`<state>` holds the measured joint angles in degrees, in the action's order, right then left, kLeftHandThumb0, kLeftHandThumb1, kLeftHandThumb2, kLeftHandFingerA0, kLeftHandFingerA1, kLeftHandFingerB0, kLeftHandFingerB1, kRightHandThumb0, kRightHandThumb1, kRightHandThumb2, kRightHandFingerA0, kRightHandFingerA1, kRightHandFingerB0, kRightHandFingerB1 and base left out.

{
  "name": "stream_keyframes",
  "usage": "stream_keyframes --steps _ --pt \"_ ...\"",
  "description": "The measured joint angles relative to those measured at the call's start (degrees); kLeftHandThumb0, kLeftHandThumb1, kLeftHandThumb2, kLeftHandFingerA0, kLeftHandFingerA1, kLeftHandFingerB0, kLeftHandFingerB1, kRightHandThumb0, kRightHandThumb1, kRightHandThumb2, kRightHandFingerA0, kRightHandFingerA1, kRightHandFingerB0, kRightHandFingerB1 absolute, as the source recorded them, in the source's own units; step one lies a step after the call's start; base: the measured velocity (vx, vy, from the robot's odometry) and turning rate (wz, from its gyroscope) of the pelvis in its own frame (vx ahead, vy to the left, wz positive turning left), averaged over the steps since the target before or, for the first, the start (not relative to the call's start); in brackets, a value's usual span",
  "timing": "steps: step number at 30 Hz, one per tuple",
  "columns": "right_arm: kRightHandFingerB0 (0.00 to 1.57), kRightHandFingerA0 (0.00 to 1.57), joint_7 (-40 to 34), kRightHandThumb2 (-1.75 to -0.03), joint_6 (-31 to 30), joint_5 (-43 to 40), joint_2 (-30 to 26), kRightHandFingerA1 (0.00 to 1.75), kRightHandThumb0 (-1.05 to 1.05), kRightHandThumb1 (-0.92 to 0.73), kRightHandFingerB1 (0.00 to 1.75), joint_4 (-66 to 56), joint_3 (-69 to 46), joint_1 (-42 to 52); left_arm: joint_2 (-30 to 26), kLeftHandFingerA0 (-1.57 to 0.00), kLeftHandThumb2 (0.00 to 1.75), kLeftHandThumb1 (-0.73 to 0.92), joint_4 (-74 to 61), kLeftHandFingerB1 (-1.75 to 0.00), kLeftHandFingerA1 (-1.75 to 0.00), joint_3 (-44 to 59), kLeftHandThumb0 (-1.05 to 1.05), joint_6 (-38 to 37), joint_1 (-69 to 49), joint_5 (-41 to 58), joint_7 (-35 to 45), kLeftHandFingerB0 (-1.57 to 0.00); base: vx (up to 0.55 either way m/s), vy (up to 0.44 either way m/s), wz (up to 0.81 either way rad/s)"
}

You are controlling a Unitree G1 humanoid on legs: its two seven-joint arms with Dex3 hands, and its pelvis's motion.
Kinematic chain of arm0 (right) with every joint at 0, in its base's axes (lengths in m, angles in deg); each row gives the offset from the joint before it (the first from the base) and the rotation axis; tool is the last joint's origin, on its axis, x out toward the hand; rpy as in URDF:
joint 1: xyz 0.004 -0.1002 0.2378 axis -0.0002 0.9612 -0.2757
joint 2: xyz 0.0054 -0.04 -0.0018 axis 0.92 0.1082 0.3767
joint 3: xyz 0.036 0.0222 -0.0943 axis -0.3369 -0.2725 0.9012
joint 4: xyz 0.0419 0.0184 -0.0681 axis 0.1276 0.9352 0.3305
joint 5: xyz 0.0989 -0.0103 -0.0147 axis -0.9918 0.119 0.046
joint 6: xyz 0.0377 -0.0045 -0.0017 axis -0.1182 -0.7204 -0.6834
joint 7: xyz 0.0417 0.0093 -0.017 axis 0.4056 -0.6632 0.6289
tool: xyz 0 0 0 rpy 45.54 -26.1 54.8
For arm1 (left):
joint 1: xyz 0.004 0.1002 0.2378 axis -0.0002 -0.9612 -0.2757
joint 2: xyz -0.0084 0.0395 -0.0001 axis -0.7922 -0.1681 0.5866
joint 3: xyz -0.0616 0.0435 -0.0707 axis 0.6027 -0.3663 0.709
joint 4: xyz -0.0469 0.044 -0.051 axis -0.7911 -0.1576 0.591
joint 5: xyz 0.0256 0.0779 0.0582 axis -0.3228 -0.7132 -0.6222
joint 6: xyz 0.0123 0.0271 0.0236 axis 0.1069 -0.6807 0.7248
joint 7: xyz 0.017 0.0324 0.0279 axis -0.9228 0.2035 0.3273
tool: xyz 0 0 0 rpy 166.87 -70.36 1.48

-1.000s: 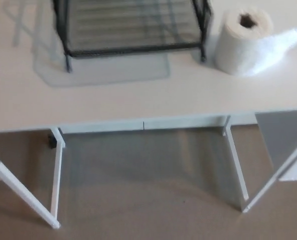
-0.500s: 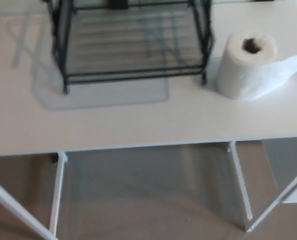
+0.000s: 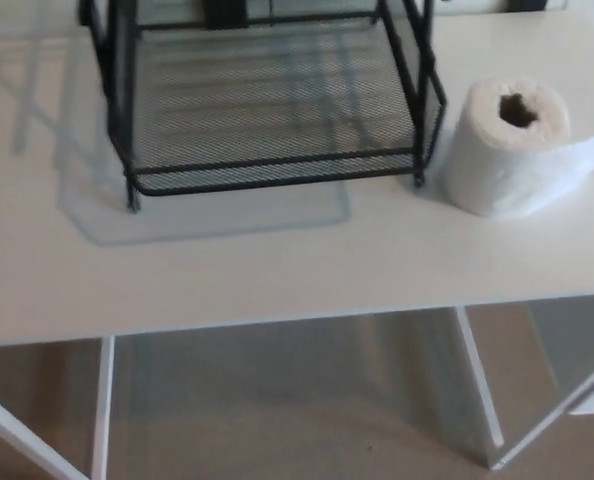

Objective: The robot walks towards a desk on which a file tray is kept in the middle and a toilet paper roll is kept on its right. The robot uses its right hand to hook on finger in the gap of the roll and grabs it, lifts it and places it on the tray.

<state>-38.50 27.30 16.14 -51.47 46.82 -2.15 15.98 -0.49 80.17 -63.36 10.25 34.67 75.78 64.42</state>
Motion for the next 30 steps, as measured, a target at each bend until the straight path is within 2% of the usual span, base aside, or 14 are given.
stream_keyframes --steps 4,5,6,7,8,10,11,15,17,20,21,24,26,30 --pt "0.00 0.13 -0.27 -0.90 -0.32 -0.52 1.08 0.60 -0.41 -0.36 0.53 -0.70 -0.90 0.22 -0.21 0.00 1.27 0.72 -0.06 -0.62 -0.74 0.18 -1.04 -0.01 -0.18 0.06 0.17 -0.14 0.09 0.100 0.09" --pt "0.02 0.13 -0.58 -0.80 -0.41 -0.89 0.88 0.60 -0.49 -0.45 0.49 -2.50 -1.59 0.38 -0.44 0.00 0.77 0.92 -0.19 -0.77 -1.00 0.36 -1.05 -0.01 -0.08 0.12 0.23 0.00 0.07 0.075 0.74" --pt "0.00 0.05 -1.03 -0.75 -0.67 -1.25 0.72 0.60 -0.54 -0.50 0.43 -3.89 -2.33 0.65 -0.61 0.00 1.28 0.73 -0.54 -0.63 -0.76 0.57 -1.05 -0.12 0.21 0.24 0.27 -0.11 0.00 0.000 0.00" --pt "0.00 0.05 -1.27 -0.75 -1.19 -1.69 0.90 0.60 -0.54 -0.50 0.43 -5.04 -3.13 0.73 -0.57 0.00 1.28 0.73 -0.58 -0.63 -0.76 0.70 -1.05 -0.29 0.20 0.32 0.27 -0.11 0.09 0.085 -0.22" --pt "0.00 0.09 -1.49 -0.69 -1.54 -2.18 0.95 0.64 -0.59 -0.52 0.47 -6.81 -4.26 0.84 -0.36 0.00 0.77 0.92 -0.50 -0.76 -1.03 0.74 -1.05 -0.30 -0.23 0.37 0.28 0.00 0.08 0.106 -0.01" --pt "0.00 0.19 -2.51 -0.71 -2.10 -3.19 0.76 0.75 -0.63 -0.46 0.59 -9.37 -6.43 0.23 -0.31 0.00 0.80 0.92 -0.33 -0.72 -1.04 0.98 -1.05 -0.32 -0.49 0.52 0.27 0.00 0.07 0.120 -0.04" --pt "0.00 0.16 -2.91 -0.91 -2.22 -3.56 0.54 0.68 -0.65 -0.35 0.61 -9.15 -7.20 -0.65 -0.33 0.00 1.28 0.72 -0.32 -0.67 -0.78 1.01 -1.05 -0.33 -0.55 0.58 0.36 -0.10 0.08 0.140 -0.08" --pt "0.00 0.13 -4.65 -0.81 -2.84 -4.63 -0.02 0.73 -0.60 -0.43 0.68 -9.16 -9.39 -2.93 0.35 0.00 0.81 0.92 -1.43 -0.82 -1.01 1.57 -1.05 -0.30 -1.04 1.21 0.49 0.00 0.08 0.159 0.01" --pt "0.00 0.04 -5.57 -0.77 -3.38 -4.98 0.15 0.86 -0.66 -0.44 0.72 -10.05 -9.96 -3.20 -0.73 0.00 1.29 0.72 -2.04 -0.67 -0.76 1.80 -1.05 -0.61 -0.90 1.33 0.47 -0.14 0.07 0.221 0.02" --pt "0.01 0.07 -7.03 -0.96 -3.43 -5.26 0.11 0.62 -0.51 -0.23 0.60 -11.34 -10.03 -4.16 -1.38 0.00 1.28 0.71 -2.04 -0.68 -0.77 2.07 -1.05 -0.68 -0.60 1.53 0.45 -0.15 0.08 0.101 0.02" --pt "0.00 0.32 -7.35 -0.67 -3.20 -5.13 -0.11 1.01 -0.80 -0.47 1.05 -11.59 -9.56 -4.74 -1.37 0.00 1.29 0.71 -1.85 -0.68 -0.78 2.09 -1.05 -0.68 -0.42 1.63 0.44 -0.14 0.09 0.020 0.01" --pt "0.17 0.47 -7.96 -0.91 -2.04 -4.47 -1.31 0.88 -0.88 -0.35 0.84 -12.69 -7.80 -7.47 -1.36 0.00 1.29 0.72 -1.84 -0.68 -0.77 2.25 -1.05 -0.70 -0.54 1.94 0.49 -0.15 0.00 -0.044 -0.06" --pt "0.14 0.66 -8.35 -0.62 -1.19 -3.97 -2.09 1.10 -0.99 -0.44 1.24 -14.32 -6.77 -8.66 -1.35 0.00 1.28 0.72 -1.94 -0.64 -0.74 2.29 -1.04 -0.72 -0.55 2.11 0.48 -0.14 0.03 -0.121 0.05" --pt "0.07 0.52 -8.74 -0.58 -0.35 -3.28 -3.30 1.21 -1.02 -0.46 1.20 -20.10 -4.48 -12.61 -1.10 0.00 1.29 0.72 -0.95 -0.67 -0.77 2.32 -1.05 -1.02 -0.52 2.16 0.40 -0.13 0.04 -0.199 0.09"
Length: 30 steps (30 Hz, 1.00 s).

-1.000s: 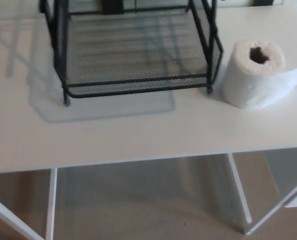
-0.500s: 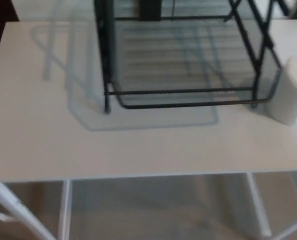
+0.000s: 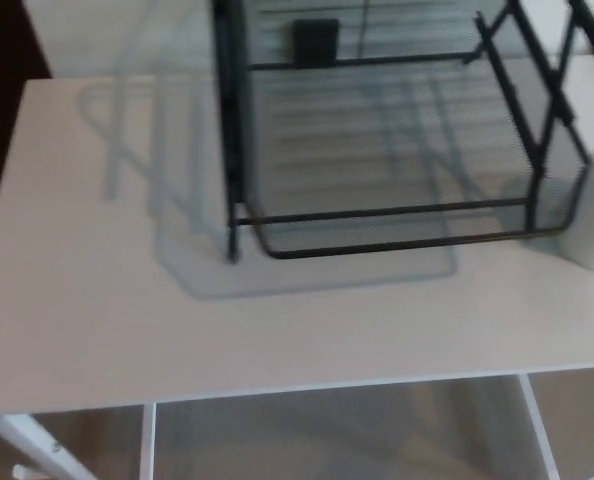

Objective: The robot walks towards a desk on which a file tray is kept in the middle and a toilet paper roll is kept on its right. The robot uses its right hand to hook on finger in the gap of the roll and grabs it, lifts it and places it on the tray.

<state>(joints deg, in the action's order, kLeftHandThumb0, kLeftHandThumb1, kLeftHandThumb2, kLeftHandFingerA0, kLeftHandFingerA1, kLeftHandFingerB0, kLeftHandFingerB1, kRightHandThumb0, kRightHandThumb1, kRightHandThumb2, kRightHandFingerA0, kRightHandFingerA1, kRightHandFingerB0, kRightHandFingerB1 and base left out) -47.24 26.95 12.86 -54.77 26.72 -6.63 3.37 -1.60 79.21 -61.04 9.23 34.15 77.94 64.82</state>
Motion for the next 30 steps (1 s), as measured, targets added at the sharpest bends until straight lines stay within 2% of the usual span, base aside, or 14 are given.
stream_keyframes --steps 3,5,6,8,9,10,14,15,16,17,21,24,25,30 --pt "0.17 0.56 -0.22 -0.85 -0.02 0.43 -0.90 1.02 -0.92 -0.33 0.89 -3.82 1.35 -2.13 0.92 0.00 1.30 0.74 -1.38 -0.66 -0.75 -0.11 -1.05 -0.18 -0.97 0.08 0.09 -0.14 0.05 -0.298 0.06" --pt "0.06 0.60 -0.34 -0.54 -0.12 0.46 -1.37 1.18 -1.03 -0.51 1.29 -7.19 1.33 -2.05 1.12 0.00 1.28 0.72 -2.22 -0.67 -0.76 -0.10 -1.05 -0.18 -1.36 0.11 0.10 -0.15 0.09 -0.121 0.03" --pt "0.26 0.78 -0.60 -0.96 -0.26 0.45 -1.50 1.14 -1.05 -0.41 1.04 -9.44 0.99 -1.19 1.21 0.00 1.29 0.72 -2.23 -0.67 -0.75 -0.10 -1.05 -0.20 -1.31 0.12 0.10 -0.16 0.00 0.000 0.00" --pt "0.24 0.76 -1.03 -0.92 -0.69 0.55 -1.58 1.16 -1.03 -0.35 1.05 -11.45 0.74 0.41 1.22 0.00 1.29 0.72 -1.70 -0.67 -0.75 -0.07 -1.05 -0.23 -1.22 0.14 0.09 -0.16 0.04 0.011 -0.01" --pt "0.24 0.76 -1.27 -0.95 -0.78 0.65 -1.59 1.11 -1.05 -0.38 1.06 -11.62 0.37 1.66 1.22 0.00 0.82 0.92 -1.22 -0.85 -1.02 -0.06 -1.05 -0.24 -1.11 0.14 0.07 0.00 0.08 0.050 -0.06" --pt "0.11 0.64 -1.32 -0.52 -0.85 0.64 -1.62 1.23 -1.05 -0.52 1.39 -11.55 0.04 2.31 1.24 0.00 1.29 0.74 -1.17 -0.68 -0.77 -0.06 -1.05 -0.24 -1.13 0.14 0.07 -0.16 0.07 0.085 -0.09" --pt "0.22 0.66 -2.04 -0.57 -1.73 0.43 -2.73 1.30 -1.05 -0.45 1.46 -10.95 -3.45 6.20 1.29 0.00 1.28 0.72 -0.53 -0.68 -0.75 0.06 -1.04 -0.27 -0.87 0.17 0.06 -0.16 0.08 0.160 -0.11" --pt "0.14 0.52 -2.52 -0.53 -2.12 0.35 -2.74 1.36 -1.05 -0.46 1.46 -11.22 -4.37 6.76 1.28 0.00 0.78 0.92 -0.32 -0.87 -1.04 0.17 -1.05 -0.29 -0.76 0.19 0.07 0.00 0.11 0.203 -0.07" --pt "0.11 0.53 -2.90 -0.54 -2.34 0.25 -2.84 1.37 -1.05 -0.46 1.42 -11.47 -5.37 7.17 1.66 0.00 0.79 0.92 -0.02 -0.87 -1.03 0.15 -1.05 -0.28 -0.45 0.19 0.07 0.00 0.05 0.239 -0.28" --pt "0.08 0.46 -3.14 -0.55 -2.38 0.11 -2.87 1.34 -1.05 -0.48 1.41 -11.34 -6.25 7.75 1.49 0.00 1.28 0.73 -0.03 -0.68 -0.75 0.19 -1.05 -0.32 -0.29 0.19 0.07 -0.15 0.05 0.207 -0.02" --pt "0.24 0.45 -3.73 -0.84 -2.45 -0.17 -2.85 1.08 -0.99 -0.32 1.03 -9.22 -8.40 10.33 1.04 0.00 1.29 0.73 -0.11 -0.68 -0.76 0.24 -1.05 -0.49 -0.16 0.17 -0.30 -0.13 -0.02 0.115 0.09" --pt "0.07 0.41 -4.18 -0.55 -2.30 -0.28 -2.84 1.17 -0.94 -0.47 1.20 -8.91 -9.07 10.95 0.99 0.00 1.29 0.73 -0.09 -0.68 -0.77 0.21 -1.05 -0.50 0.02 0.17 -0.40 -0.12 0.03 0.031 0.06" --pt "0.22 0.49 -4.23 -0.85 -2.21 -0.28 -2.84 1.00 -0.97 -0.35 0.95 -8.74 -9.06 10.95 1.00 0.00 1.29 0.73 -0.07 -0.68 -0.76 0.20 -1.05 -0.50 0.03 0.17 -0.41 -0.12 0.00 0.000 0.00" --pt "0.11 0.43 -4.90 -0.57 -2.10 -0.28 -2.84 1.00 -0.81 -0.49 1.03 -8.30 -8.79 10.67 1.16 0.00 1.30 0.76 -0.27 -0.65 -0.75 0.17 -1.05 -0.49 -0.36 0.17 -0.46 -0.13 0.00 0.000 0.00"
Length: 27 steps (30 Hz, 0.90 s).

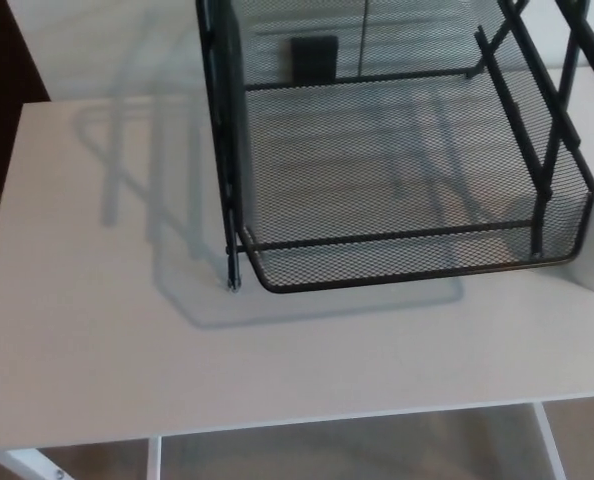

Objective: The robot walks towards a desk on which a file tray is kept in the middle and a toilet paper roll is kept on its right. The robot uses its right hand to hook on finger in the gap of the roll and grabs it, lifts it and places it on the tray.

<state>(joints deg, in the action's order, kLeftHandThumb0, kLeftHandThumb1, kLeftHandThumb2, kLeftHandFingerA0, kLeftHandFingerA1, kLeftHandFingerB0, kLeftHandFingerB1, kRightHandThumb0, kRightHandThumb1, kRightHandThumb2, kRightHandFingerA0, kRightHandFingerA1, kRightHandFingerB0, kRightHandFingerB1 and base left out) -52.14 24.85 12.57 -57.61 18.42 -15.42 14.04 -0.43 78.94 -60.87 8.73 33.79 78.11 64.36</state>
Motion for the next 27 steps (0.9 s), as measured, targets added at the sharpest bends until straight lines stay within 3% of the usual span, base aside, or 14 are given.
stream_keyframes --steps 9,10,11,13,14,16,17,18,19,20,21,22,24,27 --pt "0.14 0.40 -0.29 -0.81 0.21 -0.04 0.00 0.75 -0.72 -0.38 0.67 0.33 0.23 1.37 0.47 0.00 1.30 0.75 -2.20 -0.67 -0.76 0.03 -1.05 0.01 -0.88 0.07 -0.12 -0.15 0.00 -0.005 0.01" --pt "0.10 0.40 -0.29 -0.55 0.35 -0.01 0.00 0.80 -0.69 -0.52 0.73 0.68 0.45 1.34 0.47 0.00 1.29 0.73 -2.20 -0.67 -0.76 0.02 -1.05 0.01 -0.86 0.07 -0.11 -0.15 0.00 0.000 0.00" --pt "0.17 0.43 -0.33 -0.82 0.43 0.05 0.00 0.85 -0.81 -0.33 0.78 0.97 0.78 1.26 0.47 0.00 1.29 0.73 -2.26 -0.69 -0.77 0.03 -1.05 0.01 -0.92 0.07 -0.11 -0.12 0.00 0.000 0.00" --pt "0.10 0.46 -0.39 -0.56 0.36 0.04 0.01 1.04 -0.84 -0.49 1.04 -0.01 1.38 0.69 0.44 0.00 1.29 0.74 -2.03 -0.68 -0.76 0.17 -1.05 0.01 -0.90 0.10 -0.12 -0.12 0.00 0.000 0.00" --pt "0.25 0.46 -0.43 -0.89 0.36 0.07 0.01 1.08 -1.05 -0.37 0.99 -0.62 1.70 0.16 0.43 0.00 1.29 0.74 -1.93 -0.68 -0.76 0.22 -1.05 0.01 -0.90 0.11 -0.11 -0.13 0.00 0.000 0.00" --pt "0.32 0.66 -0.40 -0.61 0.32 0.22 -0.10 1.19 -1.05 -0.48 1.26 -1.43 2.70 -1.04 0.40 0.00 1.29 0.74 -1.97 -0.67 -0.76 0.25 -1.05 0.01 -0.96 0.11 -0.11 -0.12 0.00 0.000 0.00" --pt "0.28 0.50 0.05 -0.57 0.35 0.73 -0.71 1.28 -1.05 -0.46 1.20 -1.43 4.89 -3.02 0.39 0.00 1.29 0.74 -2.12 -0.68 -0.76 0.23 -1.05 0.00 -1.14 0.11 -0.07 -0.14 0.00 0.000 0.00" --pt "0.15 0.38 0.44 -0.89 0.38 1.06 -1.28 1.00 -1.05 -0.43 0.86 -1.50 6.24 -4.32 0.38 0.00 1.29 0.74 -2.26 -0.68 -0.76 0.23 -1.05 0.00 -1.18 0.11 -0.05 -0.11 0.00 0.000 0.00" --pt "0.15 0.38 1.09 -0.89 0.38 1.43 -1.91 1.00 -1.05 -0.43 0.86 -2.03 7.91 -5.56 0.35 0.00 1.29 0.74 -2.25 -0.68 -0.76 0.23 -1.05 0.00 -1.30 0.10 -0.06 -0.11 0.00 0.000 0.00" --pt "0.00 0.30 1.87 -0.60 0.51 1.90 -2.51 0.85 -0.85 -0.54 0.79 -3.07 9.67 -6.68 0.31 0.00 1.29 0.74 -2.24 -0.68 -0.76 0.24 -1.05 0.00 -1.32 0.10 -0.08 -0.11 0.00 0.000 0.00" --pt "0.03 0.33 2.66 -0.84 0.62 2.30 -3.24 0.66 -0.79 -0.42 0.50 -4.33 11.29 -7.17 0.31 -0.03 1.28 0.73 -2.24 -0.68 -0.78 0.23 -1.05 0.01 -1.32 0.10 -0.07 -0.10 0.00 0.000 0.00" --pt "0.04 0.30 3.41 -0.56 0.62 2.69 -3.97 0.53 -0.56 -0.55 0.36 -5.78 12.77 -7.35 0.31 -0.01 1.28 0.73 -2.25 -0.67 -0.77 0.28 -1.05 0.01 -1.37 0.11 -0.08 -0.10 0.00 0.000 0.00" --pt "0.07 0.25 5.05 -0.75 0.37 3.25 -4.91 0.54 -0.54 -0.45 0.29 -9.00 15.45 -7.64 0.31 -0.09 1.28 0.74 -2.22 -0.70 -0.81 0.30 -1.05 0.01 -1.40 0.11 -0.07 -0.08 0.03 -0.004 0.10" --pt "0.07 0.21 7.27 -0.60 -0.46 3.85 -5.20 0.42 -0.47 -0.58 0.19 -13.59 18.84 -7.79 0.31 -0.05 1.29 0.74 -2.19 -0.68 -0.79 0.27 -1.05 0.00 -1.41 0.09 -0.07 -0.10 0.01 -0.002 0.02"
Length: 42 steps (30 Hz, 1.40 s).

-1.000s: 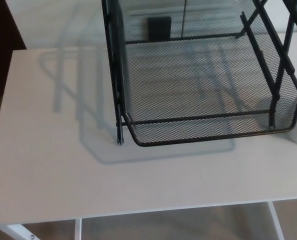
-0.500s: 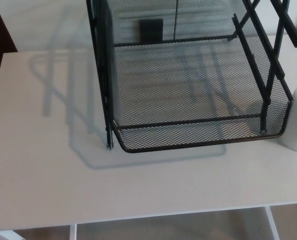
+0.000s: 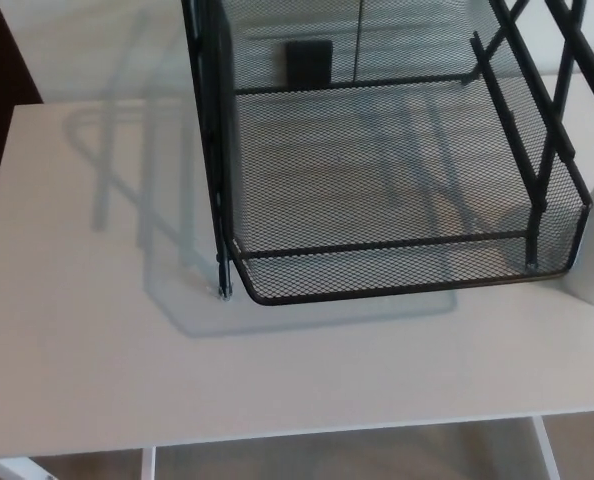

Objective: The robot walks towards a desk on which a file tray is kept in the middle and a toilet paper roll is kept on its right. The robot uses its right hand to hook on finger in the gap of the roll and grabs it, lifts it and places it on the tray.

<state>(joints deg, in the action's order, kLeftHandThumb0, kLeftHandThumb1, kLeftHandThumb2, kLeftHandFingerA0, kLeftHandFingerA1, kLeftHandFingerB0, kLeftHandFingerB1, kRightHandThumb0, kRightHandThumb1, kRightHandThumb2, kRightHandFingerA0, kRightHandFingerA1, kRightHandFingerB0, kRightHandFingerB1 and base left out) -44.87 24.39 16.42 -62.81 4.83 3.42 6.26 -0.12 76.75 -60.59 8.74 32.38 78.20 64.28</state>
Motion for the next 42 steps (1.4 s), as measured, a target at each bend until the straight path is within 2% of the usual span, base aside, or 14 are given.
stream_keyframes --steps 1,2,3,4,6,7,12,24,25,27,30,34,35,42 --pt "0.00 0.02 1.12 -0.99 -0.65 0.25 -0.03 0.49 -0.33 -0.47 0.50 -2.19 1.66 0.03 0.00 -0.05 1.29 0.74 0.02 -0.69 -0.79 -0.04 -1.05 0.00 0.01 -0.01 0.01 -0.10 0.00 0.000 0.00" --pt "0.00 0.02 1.91 -0.99 -1.23 0.49 -0.18 0.49 -0.33 -0.47 0.50 -3.64 2.97 0.14 0.00 -0.05 1.29 0.74 0.00 -0.69 -0.79 -0.05 -1.05 0.00 -0.01 -0.01 0.01 -0.10 0.00 0.000 0.00" --pt "0.07 0.20 2.70 -0.61 -1.85 0.83 -0.49 0.38 -0.50 -0.60 0.19 -5.07 4.40 0.42 0.00 -0.07 1.29 0.73 -0.07 -0.70 -0.80 -0.06 -1.05 0.00 -0.04 -0.01 0.01 -0.09 0.00 0.000 0.00" --pt "0.00 0.00 3.55 -1.00 -2.56 1.31 -0.94 0.48 -0.33 -0.48 0.50 -6.43 5.93 0.72 0.00 -0.08 1.28 0.73 -0.13 -0.70 -0.81 -0.05 -1.05 0.00 -0.08 -0.01 0.01 -0.08 0.00 0.000 0.00" --pt "0.00 0.00 5.16 -1.01 -3.88 2.31 -1.77 0.48 -0.32 -0.50 0.50 -8.77 8.83 1.33 -0.02 -0.07 1.28 0.74 -0.01 -0.68 -0.80 0.03 -1.05 0.00 -0.03 0.00 0.00 -0.09 0.00 0.000 0.00" --pt "0.09 0.23 6.04 -0.61 -4.66 2.80 -2.15 0.37 -0.51 -0.61 0.21 -9.90 10.32 1.69 -0.02 -0.09 1.28 0.73 0.05 -0.69 -0.81 0.08 -1.05 0.00 -0.02 0.02 0.01 -0.08 0.00 0.000 0.00" --pt "0.07 0.24 10.30 -0.78 -7.10 5.98 -5.55 0.48 -0.58 -0.50 0.37 -12.75 17.22 3.25 -0.14 -0.07 1.29 0.74 0.45 -0.69 -0.79 0.13 -1.05 0.00 0.06 -0.01 -0.03 -0.09 0.00 0.000 0.00" --pt "0.12 0.22 15.21 -0.60 -9.26 12.01 -7.84 0.38 -0.53 -0.63 0.25 -13.85 22.85 2.92 -1.23 -0.07 1.29 0.75 0.35 -0.67 -0.79 0.08 -1.05 -0.01 -0.26 -0.02 0.10 -0.08 0.00 0.000 0.00" --pt "0.07 0.16 15.43 -0.79 -9.26 12.24 -7.84 0.47 -0.60 -0.49 0.36 -13.85 22.89 2.81 -1.27 -0.08 1.29 0.75 0.19 -0.67 -0.79 0.05 -1.05 -0.01 -0.33 -0.03 0.10 -0.08 0.00 0.000 0.00" --pt "0.11 0.28 15.75 -0.59 -9.25 12.77 -7.84 0.37 -0.56 -0.64 0.26 -13.86 23.04 2.52 -1.30 -0.11 1.29 0.75 0.10 -0.69 -0.80 0.07 -1.05 -0.01 -0.37 -0.02 0.07 -0.07 0.00 0.000 0.00" --pt "0.06 0.22 16.37 -0.83 -9.25 13.91 -7.83 0.49 -0.64 -0.50 0.35 -14.30 23.56 1.69 -1.36 -0.14 1.29 0.76 1.31 -0.68 -0.82 0.05 -1.05 -0.02 0.11 -0.04 0.00 -0.05 0.00 0.000 0.00" --pt "0.06 0.20 16.67 -0.82 -9.26 14.85 -7.33 0.48 -0.63 -0.48 0.35 -14.78 23.70 0.73 -1.46 -0.12 1.29 0.75 2.51 -0.69 -0.81 -0.01 -1.05 -0.02 0.59 -0.09 -0.05 -0.07 0.00 0.000 0.00" --pt "0.10 0.26 16.73 -0.59 -9.26 14.97 -7.09 0.37 -0.56 -0.64 0.26 -14.93 23.67 0.54 -1.50 -0.11 1.28 0.75 2.77 -0.69 -0.80 -0.02 -1.05 -0.02 0.75 -0.10 -0.05 -0.07 0.00 0.000 0.00" --pt "0.10 0.22 17.23 -0.61 -9.25 15.87 -6.42 0.38 -0.55 -0.61 0.21 -14.96 22.86 0.22 -1.54 -0.13 1.29 0.76 3.71 -0.71 -0.82 -0.05 -1.05 -0.04 1.11 -0.11 -0.10 -0.07 0.00 0.000 0.00"
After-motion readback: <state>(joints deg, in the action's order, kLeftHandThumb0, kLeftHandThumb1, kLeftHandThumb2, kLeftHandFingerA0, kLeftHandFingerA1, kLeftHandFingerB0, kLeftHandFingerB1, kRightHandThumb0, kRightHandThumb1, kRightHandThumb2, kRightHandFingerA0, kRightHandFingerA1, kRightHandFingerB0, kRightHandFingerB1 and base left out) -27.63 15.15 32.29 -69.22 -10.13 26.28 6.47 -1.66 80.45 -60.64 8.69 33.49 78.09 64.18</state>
